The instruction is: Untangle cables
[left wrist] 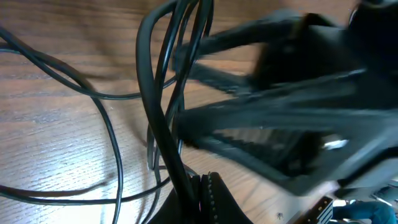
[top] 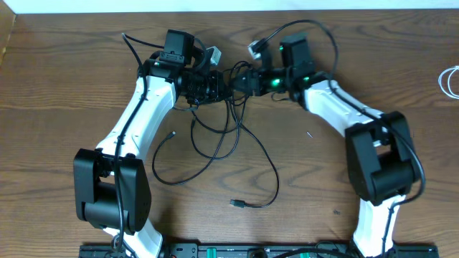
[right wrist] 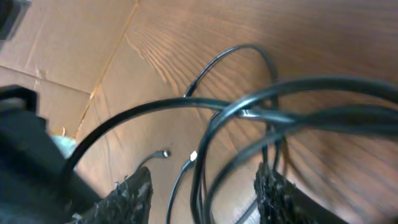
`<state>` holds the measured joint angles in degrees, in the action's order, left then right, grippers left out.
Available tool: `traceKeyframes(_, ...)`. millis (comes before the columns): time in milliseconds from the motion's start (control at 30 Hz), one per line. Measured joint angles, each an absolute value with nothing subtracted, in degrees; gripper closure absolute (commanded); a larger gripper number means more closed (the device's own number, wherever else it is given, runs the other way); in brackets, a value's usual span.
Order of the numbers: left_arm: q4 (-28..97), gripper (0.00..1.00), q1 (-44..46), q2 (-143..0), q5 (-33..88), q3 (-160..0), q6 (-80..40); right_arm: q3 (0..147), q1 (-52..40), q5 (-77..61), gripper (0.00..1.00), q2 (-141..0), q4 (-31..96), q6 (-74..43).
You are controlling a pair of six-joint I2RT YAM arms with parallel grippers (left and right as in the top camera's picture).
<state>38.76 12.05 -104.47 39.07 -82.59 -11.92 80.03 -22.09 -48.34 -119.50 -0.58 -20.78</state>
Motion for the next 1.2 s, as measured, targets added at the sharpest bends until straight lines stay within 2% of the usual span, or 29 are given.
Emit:
traceKeyframes(133, 38.76, 0.93, 12.05, -104.47, 39.07, -82.59, -11.92, 80.03, -24.32, -46.46, 0.56, -122.39, -4.10, -22.87)
traceKeyframes(167, 38.76, 0.93, 12.05, -104.47, 39.05, -82.59, -11.92, 80.03, -24.93, -45.41, 0.62, -123.17, -4.29, -23.49)
traceKeyframes(200, 38.76, 0.93, 12.05, -104.47, 39.05, -82.59, -11.92, 80.01, -25.39, -44.38, 0.74, -123.96, -4.43, -24.03)
traceKeyframes(233, 38.76, 0.93, 12.05, -104.47, 39.05, -82.59, -11.92, 80.01, -25.80, -43.29, 0.93, -124.57, -4.73, -24.27)
traceKeyframes(267, 38.76, 0.92, 12.05, -104.47, 39.05, -82.59, -11.92, 80.01, -26.11, -42.57, 0.99, -125.14, -5.02, -24.75)
traceKeyframes(533, 39.03, 0.93, 11.88, -104.47, 36.64, -82.59, -11.92, 79.85, -23.20, -44.69, 0.99, -123.94, -6.83, -25.69)
traceKeyframes(800, 40.10, 0.93, 10.22, -104.33, 28.77, -82.59, -11.94, 79.64, -12.93, -60.84, 0.99, -110.56, -10.28, -27.90)
traceKeyframes(1000, 40.01, 0.93, 8.86, -103.79, 26.94, -82.89, -11.94, 79.64, -6.39, -74.06, 0.99, -100.49, -18.33, -34.74)
traceKeyframes(1200, 41.10, 0.93, 8.27, -103.00, 23.59, -83.29, -11.92, 79.40, 0.12, -78.35, 0.99, -94.91, -26.79, -43.88)
